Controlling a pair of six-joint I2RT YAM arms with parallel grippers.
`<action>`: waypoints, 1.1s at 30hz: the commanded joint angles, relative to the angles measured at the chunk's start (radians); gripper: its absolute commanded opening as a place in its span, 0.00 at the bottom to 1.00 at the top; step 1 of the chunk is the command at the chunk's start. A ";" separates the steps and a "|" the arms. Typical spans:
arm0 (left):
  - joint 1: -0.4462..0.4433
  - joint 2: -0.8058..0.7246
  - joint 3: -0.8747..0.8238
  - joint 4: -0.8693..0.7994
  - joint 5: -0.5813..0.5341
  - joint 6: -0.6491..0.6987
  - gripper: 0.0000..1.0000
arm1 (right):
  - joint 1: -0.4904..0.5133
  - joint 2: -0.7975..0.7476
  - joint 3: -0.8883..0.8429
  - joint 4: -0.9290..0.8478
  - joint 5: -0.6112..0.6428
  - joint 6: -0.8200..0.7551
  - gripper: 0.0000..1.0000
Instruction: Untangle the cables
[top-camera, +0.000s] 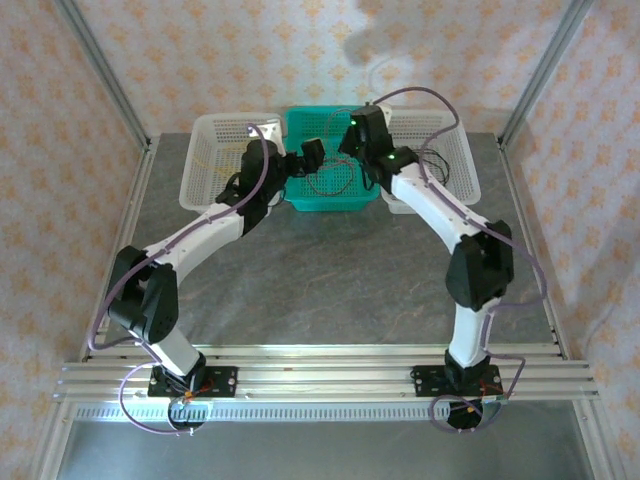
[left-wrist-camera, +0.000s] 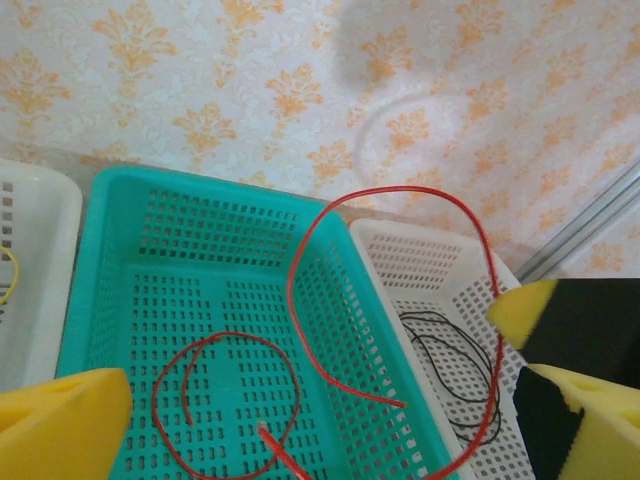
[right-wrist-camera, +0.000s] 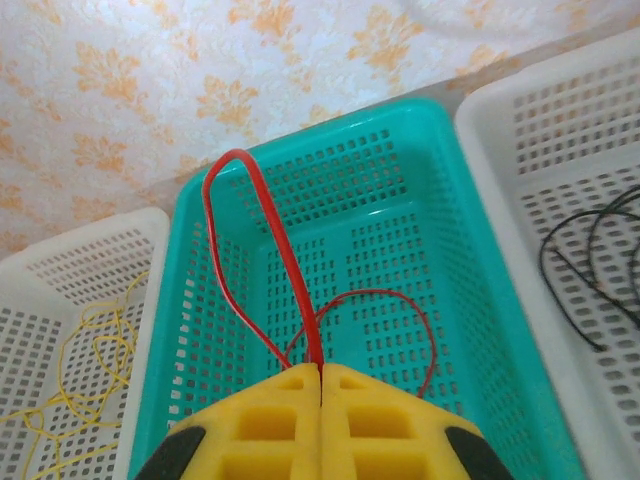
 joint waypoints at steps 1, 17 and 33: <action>0.019 0.028 0.040 -0.008 0.024 -0.001 0.99 | -0.008 0.084 0.106 -0.026 -0.027 -0.013 0.00; 0.065 0.101 0.048 0.001 0.055 -0.027 0.99 | -0.038 0.383 0.436 -0.133 -0.091 -0.012 0.31; 0.050 -0.047 -0.028 -0.028 0.049 -0.034 0.99 | -0.038 0.226 0.351 -0.119 -0.112 -0.056 0.98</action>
